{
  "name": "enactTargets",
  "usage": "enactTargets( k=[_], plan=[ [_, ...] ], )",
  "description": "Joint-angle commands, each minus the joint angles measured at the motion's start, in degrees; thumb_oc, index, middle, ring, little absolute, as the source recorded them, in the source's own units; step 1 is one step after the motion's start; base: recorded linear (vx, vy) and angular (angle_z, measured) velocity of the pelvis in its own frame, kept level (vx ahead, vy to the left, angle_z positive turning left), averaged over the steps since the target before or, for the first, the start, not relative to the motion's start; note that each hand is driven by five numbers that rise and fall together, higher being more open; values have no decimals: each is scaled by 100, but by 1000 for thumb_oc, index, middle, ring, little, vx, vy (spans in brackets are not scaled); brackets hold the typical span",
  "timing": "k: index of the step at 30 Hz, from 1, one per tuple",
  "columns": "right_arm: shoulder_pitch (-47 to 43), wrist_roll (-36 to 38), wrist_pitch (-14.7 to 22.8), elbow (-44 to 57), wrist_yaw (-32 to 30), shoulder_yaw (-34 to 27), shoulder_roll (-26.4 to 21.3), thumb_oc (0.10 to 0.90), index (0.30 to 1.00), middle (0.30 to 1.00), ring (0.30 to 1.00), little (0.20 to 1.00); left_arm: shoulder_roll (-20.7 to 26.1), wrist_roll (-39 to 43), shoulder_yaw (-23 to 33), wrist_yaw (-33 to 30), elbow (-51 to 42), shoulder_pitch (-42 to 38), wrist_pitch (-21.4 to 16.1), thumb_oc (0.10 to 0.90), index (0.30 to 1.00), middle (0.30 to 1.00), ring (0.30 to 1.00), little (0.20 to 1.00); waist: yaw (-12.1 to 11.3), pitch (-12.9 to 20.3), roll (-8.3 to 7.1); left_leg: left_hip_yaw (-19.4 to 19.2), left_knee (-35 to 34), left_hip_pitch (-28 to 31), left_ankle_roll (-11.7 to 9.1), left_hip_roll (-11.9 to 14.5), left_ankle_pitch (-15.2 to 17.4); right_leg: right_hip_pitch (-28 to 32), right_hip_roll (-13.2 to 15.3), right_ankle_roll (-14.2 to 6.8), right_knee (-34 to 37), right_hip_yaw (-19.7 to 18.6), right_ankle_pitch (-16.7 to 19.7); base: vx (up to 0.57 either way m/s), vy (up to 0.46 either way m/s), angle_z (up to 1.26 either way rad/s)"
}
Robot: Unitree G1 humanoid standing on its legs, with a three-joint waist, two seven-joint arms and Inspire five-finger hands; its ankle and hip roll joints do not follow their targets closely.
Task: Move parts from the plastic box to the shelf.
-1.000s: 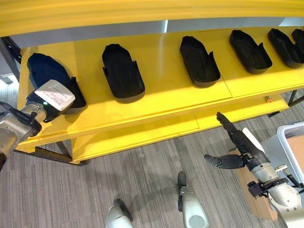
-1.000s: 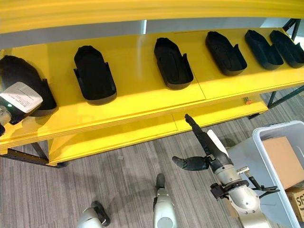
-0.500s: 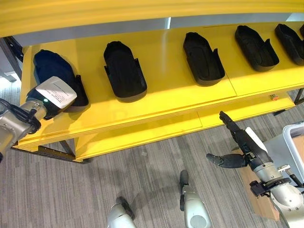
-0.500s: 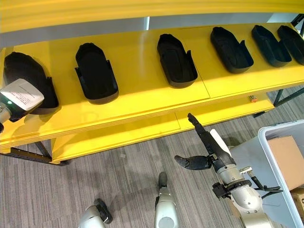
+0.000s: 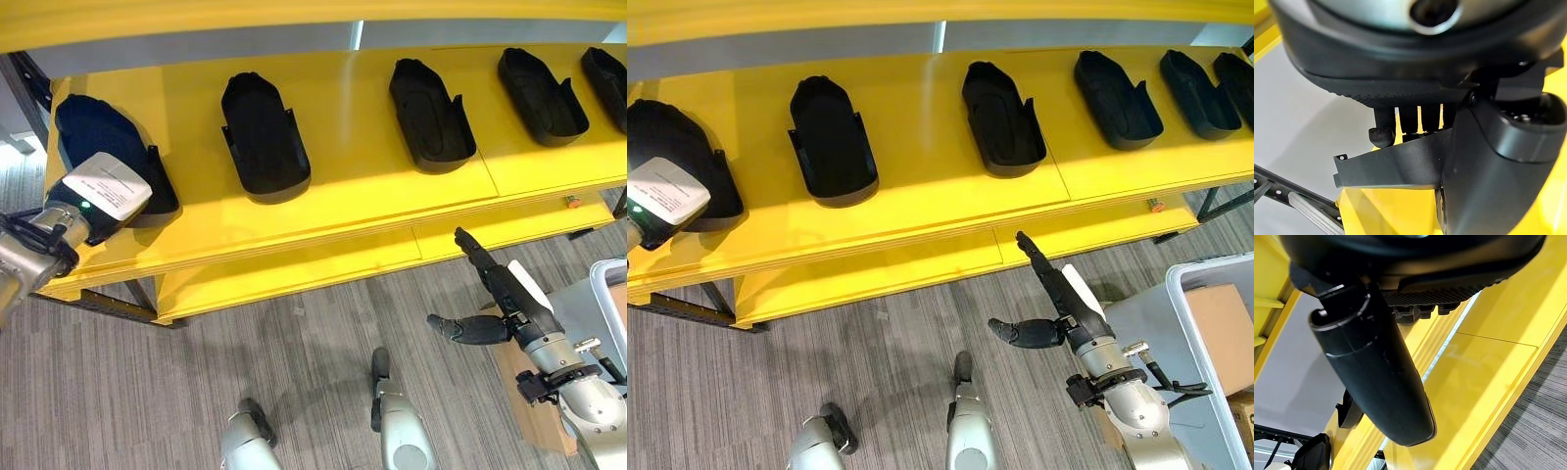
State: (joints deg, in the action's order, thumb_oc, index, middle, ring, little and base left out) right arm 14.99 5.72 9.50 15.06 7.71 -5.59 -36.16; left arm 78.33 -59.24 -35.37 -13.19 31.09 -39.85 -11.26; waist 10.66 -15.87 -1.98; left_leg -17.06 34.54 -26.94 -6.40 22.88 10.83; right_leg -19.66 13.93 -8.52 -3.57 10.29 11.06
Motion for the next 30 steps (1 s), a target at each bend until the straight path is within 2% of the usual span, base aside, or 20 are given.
enactTargets(
  k=[1,10,11,12,13,19,22,30],
  plan=[
    [-346,176,358,401,-194,-819,-277,900,1000,1000,1000,1000,783,106,791,-77,-110,30,460,400,300,300,300,300,-28,378,2,591,-303,-204,-205,178,-394,685,631,-569,-211,-234,-347,0,0,0],
    [-421,223,371,395,-209,-776,-326,900,1000,1000,1000,1000,675,176,472,-109,253,-302,443,400,300,300,300,300,56,369,43,550,-178,-332,-178,198,-343,545,660,-576,-190,-301,-302,-1,23,-3],
    [-419,232,375,394,-209,-782,-325,900,1000,1000,1000,1000,662,182,429,-114,348,-329,452,508,451,451,451,451,63,371,45,547,-161,-353,-174,198,-332,523,663,-579,-184,-316,-294,-8,38,-10],
    [-427,246,388,396,-208,-782,-342,900,1000,1000,1000,1000,630,195,315,-125,490,-401,435,751,791,791,791,791,87,376,63,546,-122,-408,-170,199,-324,485,665,-582,-176,-339,-286,-5,29,-8],
    [-426,246,389,395,-208,-784,-340,900,1000,1000,1000,1000,627,196,293,-128,497,-423,435,900,1000,1000,1000,1000,84,379,63,548,-120,-412,-170,200,-323,483,664,-582,-176,-338,-286,-2,34,-4],
    [-455,232,408,396,-247,-793,-356,900,1000,1000,1000,1000,501,213,9,-108,712,-632,425,900,1000,1000,1000,1000,111,399,79,532,-88,-464,-157,201,-306,448,677,-595,-155,-362,-250,0,0,0],
    [-454,197,376,390,-260,-825,-338,900,1000,1000,1000,1000,505,214,-135,-26,507,-803,403,900,1000,1000,1000,1000,109,408,78,551,-57,-501,-147,187,-283,444,686,-598,-131,-359,-224,0,0,0],
    [-373,172,313,412,-193,-911,-286,900,1000,1000,1000,1000,696,216,-2,112,29,-700,317,900,1000,1000,1000,1000,56,436,78,588,-23,-567,-141,174,-260,449,693,-602,-105,-334,-209,1,1,0]
  ],
)
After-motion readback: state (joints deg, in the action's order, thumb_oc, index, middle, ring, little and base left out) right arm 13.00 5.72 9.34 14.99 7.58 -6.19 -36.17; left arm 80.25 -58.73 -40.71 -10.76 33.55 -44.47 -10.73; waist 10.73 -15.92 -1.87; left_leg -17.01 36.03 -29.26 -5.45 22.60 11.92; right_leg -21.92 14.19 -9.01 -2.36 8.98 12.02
